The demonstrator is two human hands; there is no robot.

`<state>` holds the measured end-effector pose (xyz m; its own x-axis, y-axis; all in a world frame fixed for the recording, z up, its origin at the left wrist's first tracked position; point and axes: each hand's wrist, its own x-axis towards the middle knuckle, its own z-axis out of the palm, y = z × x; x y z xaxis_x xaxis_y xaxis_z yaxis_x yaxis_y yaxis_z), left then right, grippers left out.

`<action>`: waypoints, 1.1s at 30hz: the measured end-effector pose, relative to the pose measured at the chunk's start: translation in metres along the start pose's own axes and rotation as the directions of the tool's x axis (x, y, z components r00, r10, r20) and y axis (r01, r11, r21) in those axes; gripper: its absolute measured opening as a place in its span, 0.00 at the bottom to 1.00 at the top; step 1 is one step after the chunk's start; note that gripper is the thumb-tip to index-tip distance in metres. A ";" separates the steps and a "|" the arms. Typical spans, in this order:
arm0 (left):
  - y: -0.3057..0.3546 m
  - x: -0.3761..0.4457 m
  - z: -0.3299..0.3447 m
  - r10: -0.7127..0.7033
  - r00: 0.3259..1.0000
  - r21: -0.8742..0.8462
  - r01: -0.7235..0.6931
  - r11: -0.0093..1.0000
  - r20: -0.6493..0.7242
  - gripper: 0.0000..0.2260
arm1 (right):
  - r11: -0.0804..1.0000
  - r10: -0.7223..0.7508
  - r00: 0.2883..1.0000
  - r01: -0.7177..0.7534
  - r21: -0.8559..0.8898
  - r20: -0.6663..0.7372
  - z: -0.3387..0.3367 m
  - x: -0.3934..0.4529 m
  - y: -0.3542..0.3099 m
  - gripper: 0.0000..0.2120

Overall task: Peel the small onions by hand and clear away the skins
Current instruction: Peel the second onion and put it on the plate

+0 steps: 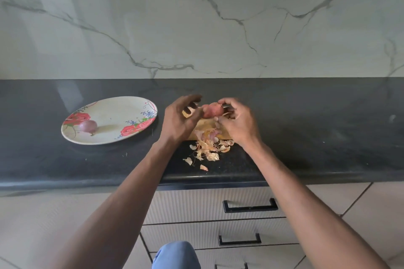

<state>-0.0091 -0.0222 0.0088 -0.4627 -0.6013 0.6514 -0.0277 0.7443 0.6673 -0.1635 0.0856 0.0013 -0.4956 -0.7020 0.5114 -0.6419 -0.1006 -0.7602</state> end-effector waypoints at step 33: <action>0.007 -0.006 0.003 -0.178 0.942 -0.456 0.297 0.839 0.286 0.13 | 0.983 -0.056 0.997 0.063 0.170 -0.047 0.001 -0.021 -0.012 0.18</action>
<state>-0.0088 -0.0130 0.0083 -0.6838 -0.6157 0.3915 0.2434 0.3133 0.9179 -0.1445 0.1014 -0.0004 -0.4861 -0.6616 0.5710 -0.5630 -0.2627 -0.7836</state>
